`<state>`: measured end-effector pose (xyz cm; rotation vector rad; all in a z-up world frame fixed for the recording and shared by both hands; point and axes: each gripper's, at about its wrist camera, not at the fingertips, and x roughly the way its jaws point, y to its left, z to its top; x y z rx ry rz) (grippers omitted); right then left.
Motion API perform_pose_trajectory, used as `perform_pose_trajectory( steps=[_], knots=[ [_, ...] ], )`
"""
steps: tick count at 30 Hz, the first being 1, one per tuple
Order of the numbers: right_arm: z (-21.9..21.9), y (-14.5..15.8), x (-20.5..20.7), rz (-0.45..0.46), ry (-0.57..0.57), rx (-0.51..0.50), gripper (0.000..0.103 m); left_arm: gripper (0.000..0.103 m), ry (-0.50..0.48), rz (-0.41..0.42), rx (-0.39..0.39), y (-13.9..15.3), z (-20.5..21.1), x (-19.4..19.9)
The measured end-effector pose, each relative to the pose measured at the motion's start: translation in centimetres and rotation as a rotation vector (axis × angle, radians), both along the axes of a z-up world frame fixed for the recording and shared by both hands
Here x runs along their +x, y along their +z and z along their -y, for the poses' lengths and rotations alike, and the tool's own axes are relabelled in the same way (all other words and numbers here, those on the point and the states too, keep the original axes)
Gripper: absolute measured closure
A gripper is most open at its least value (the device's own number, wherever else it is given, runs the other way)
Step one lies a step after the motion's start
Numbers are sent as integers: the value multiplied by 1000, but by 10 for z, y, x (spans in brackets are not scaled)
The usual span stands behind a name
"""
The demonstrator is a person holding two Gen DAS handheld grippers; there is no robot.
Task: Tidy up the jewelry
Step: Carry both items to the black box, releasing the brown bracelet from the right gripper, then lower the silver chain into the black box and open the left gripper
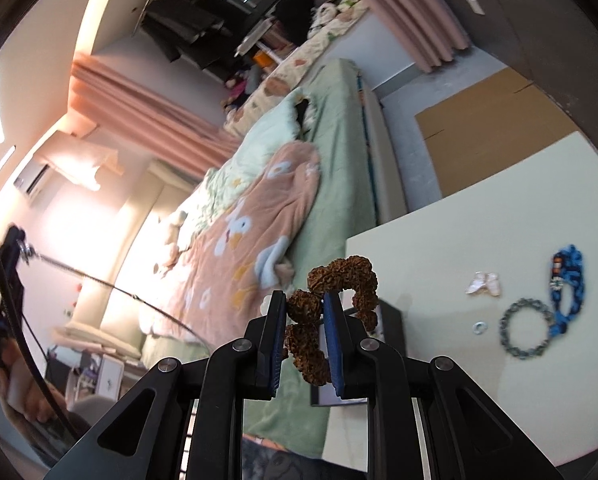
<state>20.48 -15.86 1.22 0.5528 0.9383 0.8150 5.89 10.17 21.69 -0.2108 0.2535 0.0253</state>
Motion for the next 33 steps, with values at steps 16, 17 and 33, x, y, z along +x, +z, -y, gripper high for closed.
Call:
perform_pose_trajectory(
  steps=[16,17,33],
  knots=[
    [-26,-74,8,-192,46,-56,42,95,-49,-25,23,-9,22,16],
    [-20,-75,7,-194,38,-49,42,95,-56,-29,23,-11,24,18],
    [74,-76,-13,-179,-116,-52,42,95,-91,-66,18,-29,40,36]
  ],
)
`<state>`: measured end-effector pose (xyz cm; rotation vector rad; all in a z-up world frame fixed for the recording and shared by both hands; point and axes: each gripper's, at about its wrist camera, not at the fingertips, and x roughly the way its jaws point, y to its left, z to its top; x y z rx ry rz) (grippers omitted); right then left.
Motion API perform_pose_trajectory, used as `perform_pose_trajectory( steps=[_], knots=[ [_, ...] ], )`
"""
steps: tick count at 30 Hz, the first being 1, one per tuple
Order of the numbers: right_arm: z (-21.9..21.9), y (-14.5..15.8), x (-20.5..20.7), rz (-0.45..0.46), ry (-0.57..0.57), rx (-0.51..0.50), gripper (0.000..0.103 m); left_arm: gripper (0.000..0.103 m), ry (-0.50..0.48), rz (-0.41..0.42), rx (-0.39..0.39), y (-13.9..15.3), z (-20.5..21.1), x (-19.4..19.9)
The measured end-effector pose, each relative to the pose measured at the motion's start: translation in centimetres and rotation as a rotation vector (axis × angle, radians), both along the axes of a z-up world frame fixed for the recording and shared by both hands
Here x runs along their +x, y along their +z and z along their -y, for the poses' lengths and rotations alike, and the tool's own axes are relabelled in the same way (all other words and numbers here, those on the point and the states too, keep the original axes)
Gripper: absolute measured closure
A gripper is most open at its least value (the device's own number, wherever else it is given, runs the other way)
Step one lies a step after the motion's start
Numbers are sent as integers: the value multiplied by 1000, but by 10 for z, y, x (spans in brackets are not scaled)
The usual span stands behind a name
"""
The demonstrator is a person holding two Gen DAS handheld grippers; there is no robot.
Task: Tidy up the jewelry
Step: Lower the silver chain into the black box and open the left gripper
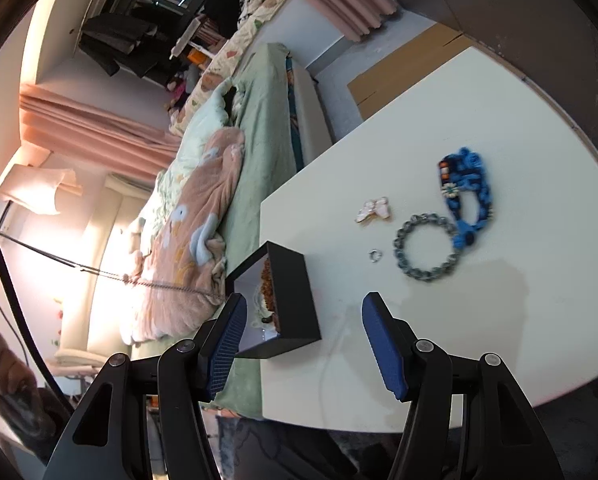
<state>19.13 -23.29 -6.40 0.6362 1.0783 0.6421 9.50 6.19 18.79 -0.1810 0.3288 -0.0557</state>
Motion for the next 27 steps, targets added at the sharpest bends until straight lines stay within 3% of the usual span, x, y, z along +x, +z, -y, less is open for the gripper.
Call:
perform_pose_trajectory(
  steps=[10,18,21,23,25,27],
  knots=[
    [27,6,-9,18,-43,12,42,95,4,-99,-10,-31,2,18],
    [37,-1,-15,2,-55,5,42,95,6,-245,-41,-89,6,39],
    [41,-2,-19,5,-55,3,42,94,1,-349,-93,-118,3,48],
    [45,-1,-20,8,-60,-2,42,88,9,-411,-135,-136,0,51],
    [50,-2,-21,10,-69,-7,36,58,25,-471,-175,-157,-1,54],
    [56,-1,-22,15,-83,-12,20,43,39,-481,-196,-167,-1,52]
  ],
)
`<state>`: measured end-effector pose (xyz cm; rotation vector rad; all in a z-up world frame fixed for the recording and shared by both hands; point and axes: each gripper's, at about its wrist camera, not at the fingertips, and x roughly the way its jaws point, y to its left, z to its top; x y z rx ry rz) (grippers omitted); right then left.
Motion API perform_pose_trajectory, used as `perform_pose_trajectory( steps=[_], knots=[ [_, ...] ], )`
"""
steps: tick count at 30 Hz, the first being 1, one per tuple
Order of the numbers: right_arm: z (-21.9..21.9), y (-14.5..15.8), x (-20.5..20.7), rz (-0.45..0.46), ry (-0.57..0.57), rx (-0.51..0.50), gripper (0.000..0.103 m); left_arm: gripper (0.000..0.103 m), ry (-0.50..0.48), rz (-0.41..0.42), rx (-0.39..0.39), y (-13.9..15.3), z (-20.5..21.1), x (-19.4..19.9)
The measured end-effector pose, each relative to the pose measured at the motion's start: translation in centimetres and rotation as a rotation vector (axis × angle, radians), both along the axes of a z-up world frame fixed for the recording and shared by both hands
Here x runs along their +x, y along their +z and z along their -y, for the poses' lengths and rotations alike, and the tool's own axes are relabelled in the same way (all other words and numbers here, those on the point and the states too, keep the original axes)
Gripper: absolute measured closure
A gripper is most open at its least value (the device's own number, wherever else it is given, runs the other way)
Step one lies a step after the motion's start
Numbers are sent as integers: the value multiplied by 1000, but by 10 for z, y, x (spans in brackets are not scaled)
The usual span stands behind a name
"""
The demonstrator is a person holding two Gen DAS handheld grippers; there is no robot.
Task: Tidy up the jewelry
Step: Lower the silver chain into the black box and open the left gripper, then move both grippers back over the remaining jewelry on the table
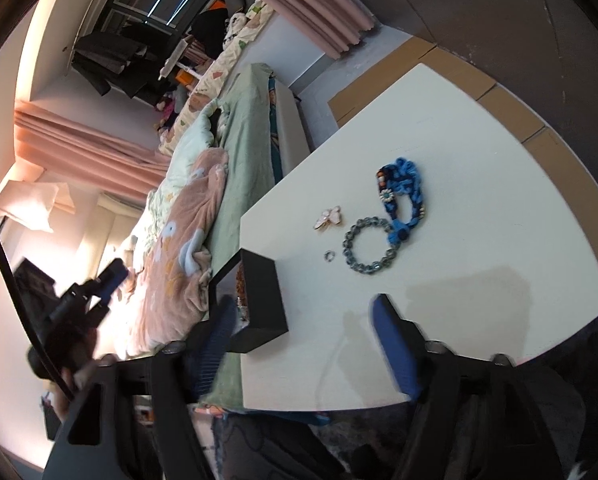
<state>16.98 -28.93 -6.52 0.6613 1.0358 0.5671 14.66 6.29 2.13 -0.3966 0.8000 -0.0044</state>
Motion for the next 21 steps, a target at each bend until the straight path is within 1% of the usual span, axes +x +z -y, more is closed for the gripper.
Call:
perform_pose_trajectory(
  steps=[1,5,10,15,21],
  knots=[
    [3,1,-1,7,-10,-3,19,41,8,0,-9,-5,0,-2],
    [17,2,-3,19,-42,-13,19,41,-8,-23,-30,-16,9,-3],
    [35,6,-6,49,-128,-42,19,41,-32,-32,-43,-25,28,-2],
    [47,10,-7,65,-172,-112,19,41,-96,-55,-55,-35,54,4],
    [67,3,-8,37,-192,-119,19,41,-182,-94,-21,-48,89,17]
  ],
)
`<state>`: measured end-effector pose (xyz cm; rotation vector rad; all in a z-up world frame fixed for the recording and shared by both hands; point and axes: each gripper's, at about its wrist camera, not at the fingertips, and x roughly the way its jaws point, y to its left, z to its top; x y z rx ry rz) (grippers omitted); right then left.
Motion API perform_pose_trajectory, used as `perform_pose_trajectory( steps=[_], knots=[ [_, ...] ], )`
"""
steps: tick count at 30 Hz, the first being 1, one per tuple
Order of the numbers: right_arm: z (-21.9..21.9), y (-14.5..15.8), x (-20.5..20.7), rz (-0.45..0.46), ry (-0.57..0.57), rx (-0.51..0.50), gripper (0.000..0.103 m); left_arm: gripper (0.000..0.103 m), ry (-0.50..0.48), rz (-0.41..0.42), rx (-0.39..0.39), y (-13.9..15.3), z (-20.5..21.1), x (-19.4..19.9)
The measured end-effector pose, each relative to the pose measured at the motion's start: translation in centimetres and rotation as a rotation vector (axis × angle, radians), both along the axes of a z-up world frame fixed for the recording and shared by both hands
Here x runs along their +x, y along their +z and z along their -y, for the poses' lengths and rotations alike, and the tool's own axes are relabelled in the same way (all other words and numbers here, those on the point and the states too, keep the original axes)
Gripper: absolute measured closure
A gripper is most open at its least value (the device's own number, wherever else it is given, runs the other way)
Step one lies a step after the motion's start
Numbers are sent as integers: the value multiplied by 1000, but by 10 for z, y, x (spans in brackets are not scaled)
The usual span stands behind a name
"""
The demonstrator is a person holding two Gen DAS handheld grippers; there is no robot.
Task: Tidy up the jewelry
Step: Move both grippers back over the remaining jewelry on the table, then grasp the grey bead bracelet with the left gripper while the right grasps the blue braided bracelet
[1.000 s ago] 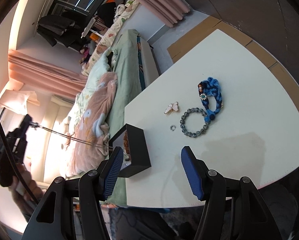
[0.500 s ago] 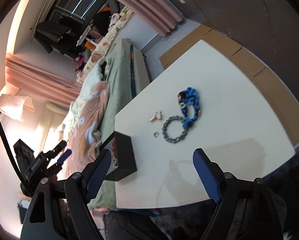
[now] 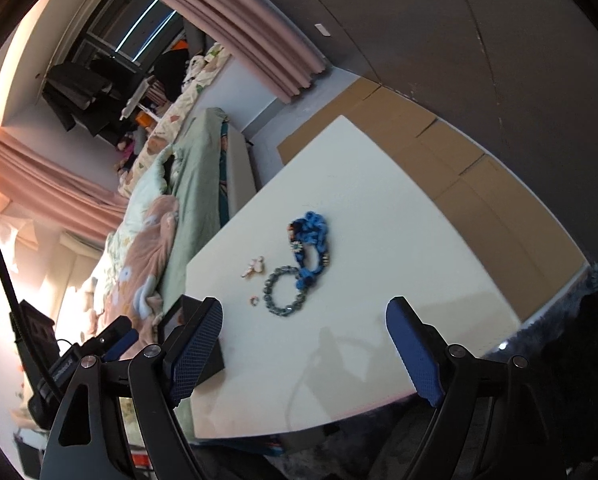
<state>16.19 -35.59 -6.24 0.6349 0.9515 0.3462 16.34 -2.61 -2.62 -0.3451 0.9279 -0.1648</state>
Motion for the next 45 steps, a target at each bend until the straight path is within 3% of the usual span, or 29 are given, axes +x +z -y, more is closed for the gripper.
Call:
perform_pose_trajectory(
  steps=[10,14,19,23,25,29,32,38,45],
  knots=[
    [25,-14,4,-43,-42,-7,19,41,-100,-89,30,-35,51,32],
    [27,-25,12,-79,-34,-1,19,42,-107,-121,90,-53,71,47],
    [26,-34,17,-100,-18,-12,19,56,-120,-187,110,-78,86,65],
    [28,-41,18,-116,-15,-26,19,58,-111,-221,148,-95,92,72],
    [31,-43,18,-125,-16,-34,19,66,-100,-236,150,-103,92,75],
    [33,-46,19,-134,-21,-43,20,71,-69,-235,177,-110,94,79],
    [30,-47,24,-136,-16,-53,26,91,-49,-220,261,-111,99,79],
    [0,-46,51,-143,44,-73,42,93,-59,-211,168,-101,83,75],
    [-30,-50,86,-176,88,-98,57,93,-35,-143,94,-64,57,66]
  ],
)
